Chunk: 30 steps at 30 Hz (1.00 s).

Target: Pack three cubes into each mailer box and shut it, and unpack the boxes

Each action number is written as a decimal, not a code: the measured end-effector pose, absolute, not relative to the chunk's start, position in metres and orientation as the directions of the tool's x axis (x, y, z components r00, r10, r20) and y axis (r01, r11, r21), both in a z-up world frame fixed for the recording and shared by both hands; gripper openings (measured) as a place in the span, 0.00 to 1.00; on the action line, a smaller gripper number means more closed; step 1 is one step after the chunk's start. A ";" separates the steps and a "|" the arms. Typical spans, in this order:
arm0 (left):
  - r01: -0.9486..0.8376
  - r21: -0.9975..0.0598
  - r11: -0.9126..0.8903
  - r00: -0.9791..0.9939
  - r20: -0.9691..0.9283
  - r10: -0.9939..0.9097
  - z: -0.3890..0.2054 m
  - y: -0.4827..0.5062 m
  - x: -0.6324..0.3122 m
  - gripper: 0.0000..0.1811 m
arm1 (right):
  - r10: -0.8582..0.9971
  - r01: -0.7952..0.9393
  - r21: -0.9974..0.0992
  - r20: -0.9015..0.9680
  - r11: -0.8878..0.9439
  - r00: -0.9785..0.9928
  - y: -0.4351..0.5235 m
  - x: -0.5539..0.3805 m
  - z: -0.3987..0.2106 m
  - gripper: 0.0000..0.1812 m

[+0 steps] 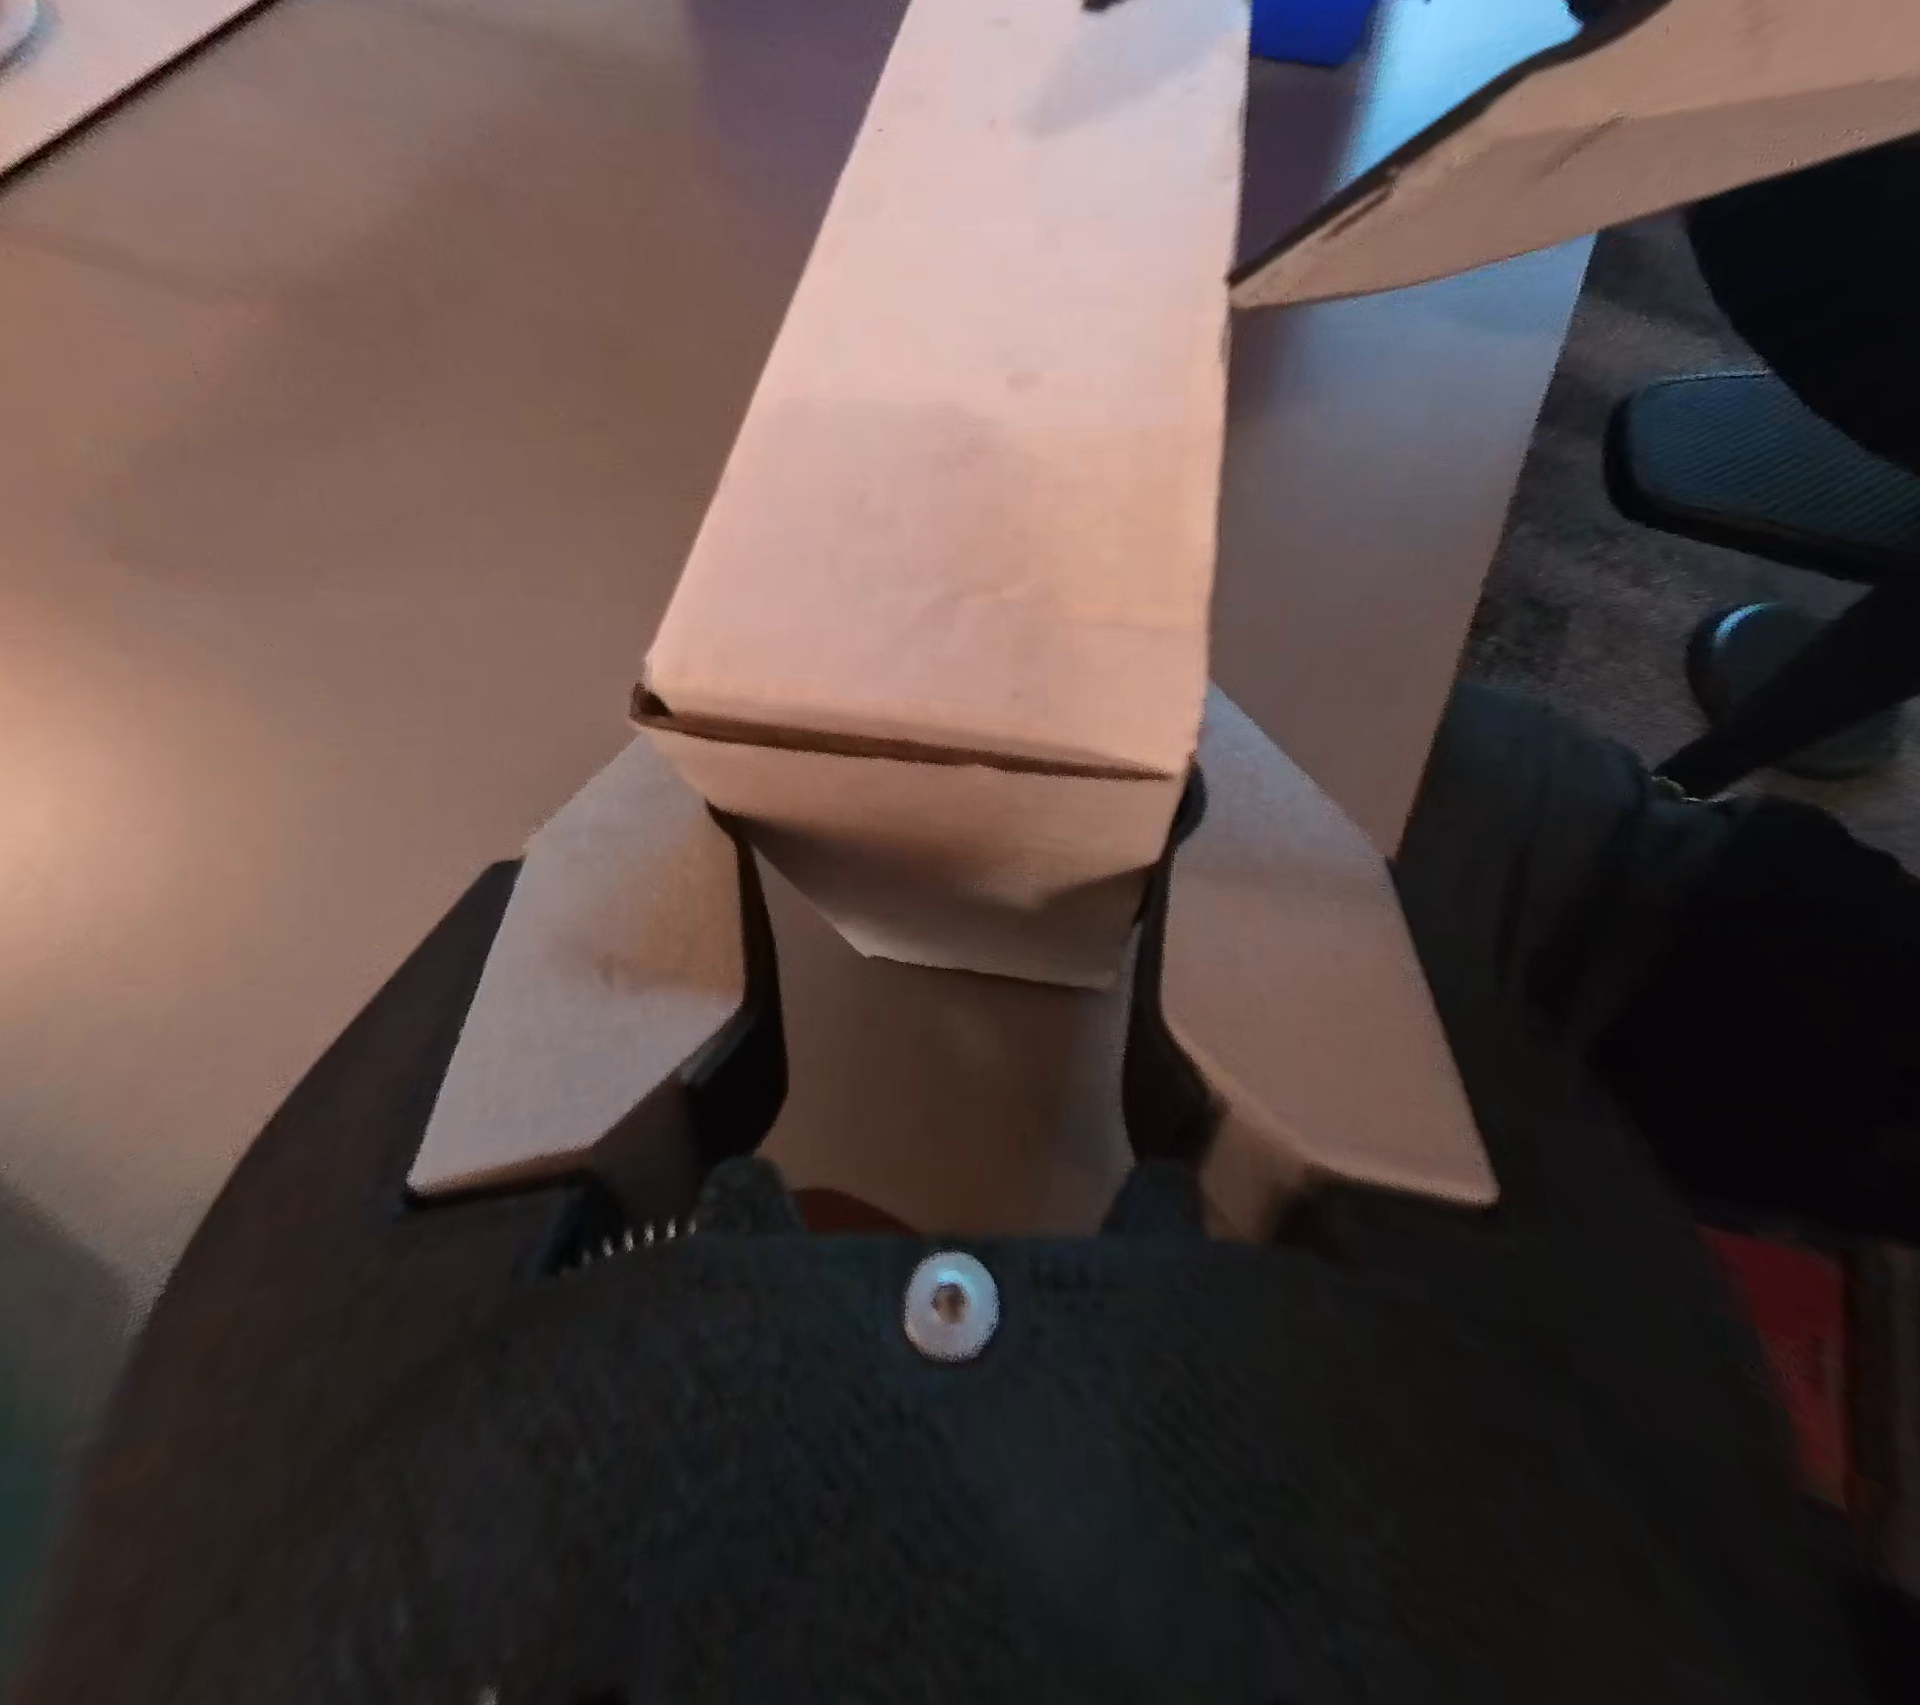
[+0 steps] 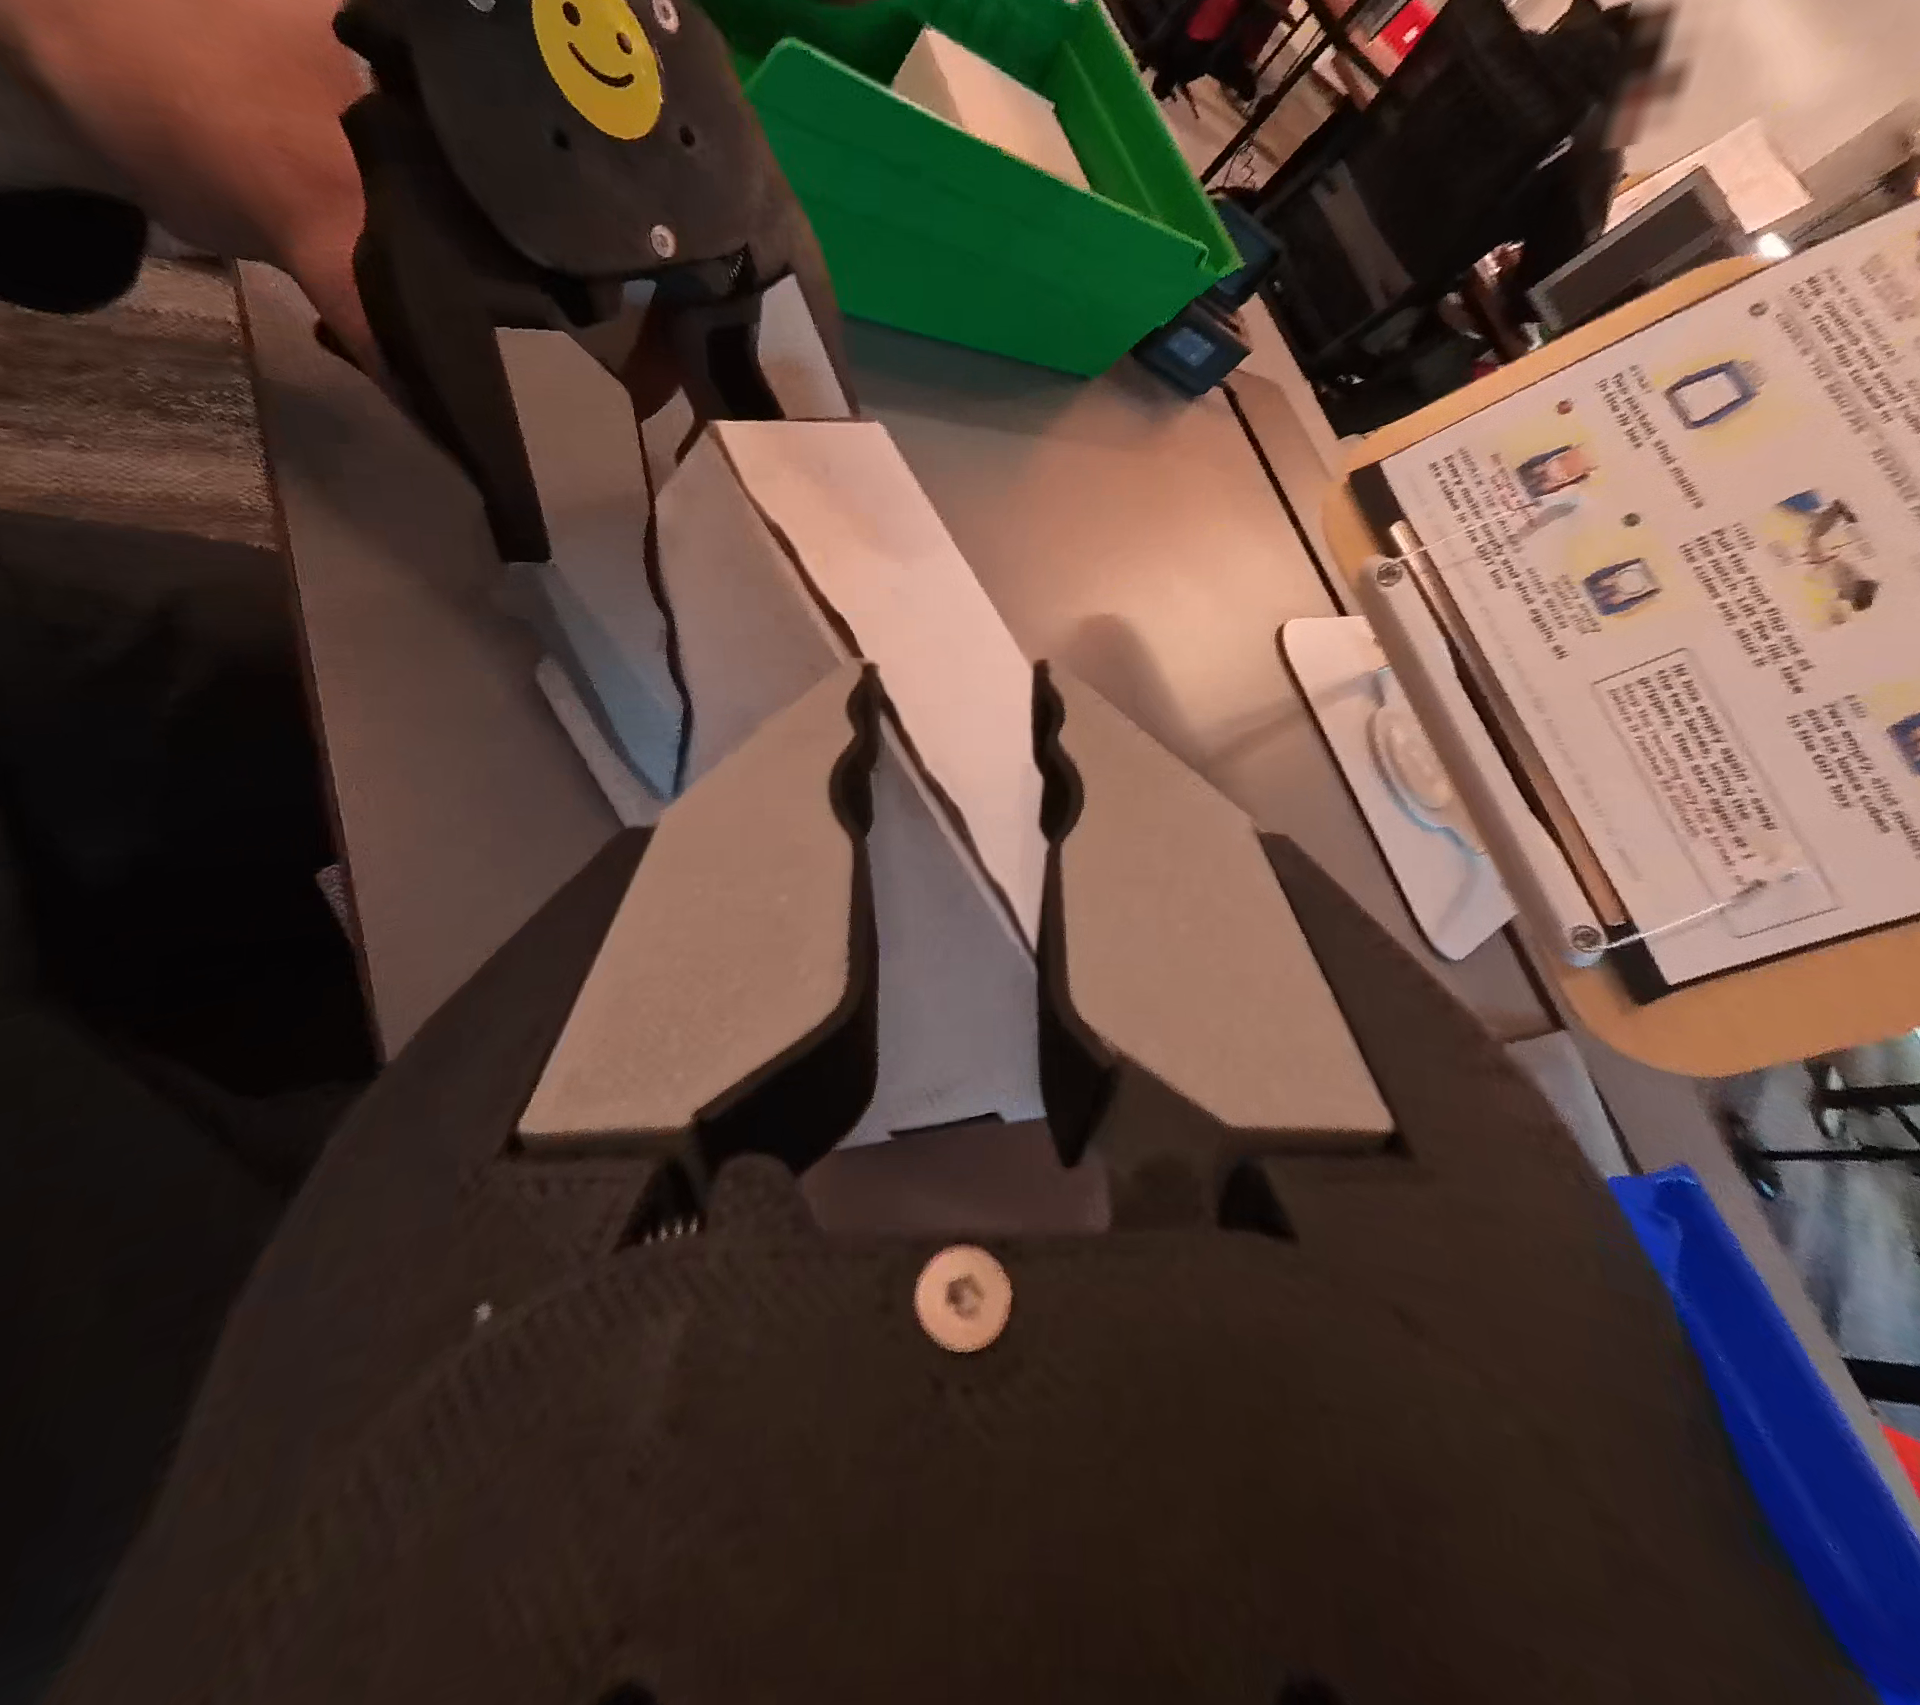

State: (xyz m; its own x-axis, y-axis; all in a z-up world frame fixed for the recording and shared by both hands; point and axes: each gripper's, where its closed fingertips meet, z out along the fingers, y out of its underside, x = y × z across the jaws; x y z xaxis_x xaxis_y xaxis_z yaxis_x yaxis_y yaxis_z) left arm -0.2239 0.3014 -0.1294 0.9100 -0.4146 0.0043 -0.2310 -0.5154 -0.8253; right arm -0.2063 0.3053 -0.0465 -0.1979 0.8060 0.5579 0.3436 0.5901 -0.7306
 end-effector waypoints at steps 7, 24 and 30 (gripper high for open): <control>-0.232 -0.810 -0.539 0.912 0.012 -0.410 -0.128 0.297 -0.219 0.44 | 0.728 0.339 -0.652 0.660 0.679 -0.188 0.303 -0.202 -0.042 0.16; -0.310 -0.782 -0.540 0.905 -0.070 -0.419 -0.129 0.296 -0.213 0.42 | 0.491 0.348 -0.428 0.864 0.834 -0.112 0.305 -0.194 -0.028 0.16; -0.526 -0.689 -0.499 0.824 -0.268 -0.499 -0.140 0.293 -0.187 0.42 | 0.457 0.381 -0.439 0.888 0.814 0.048 0.329 -0.197 -0.014 0.00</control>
State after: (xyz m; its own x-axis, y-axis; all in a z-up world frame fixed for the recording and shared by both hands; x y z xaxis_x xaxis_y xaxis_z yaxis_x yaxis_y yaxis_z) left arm -0.1874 0.2925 -0.1399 0.8241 -0.4990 -0.2681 -0.5261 -0.4987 -0.6889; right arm -0.1974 0.3294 -0.0141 0.0480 0.4567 0.8883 0.3809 0.8138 -0.4390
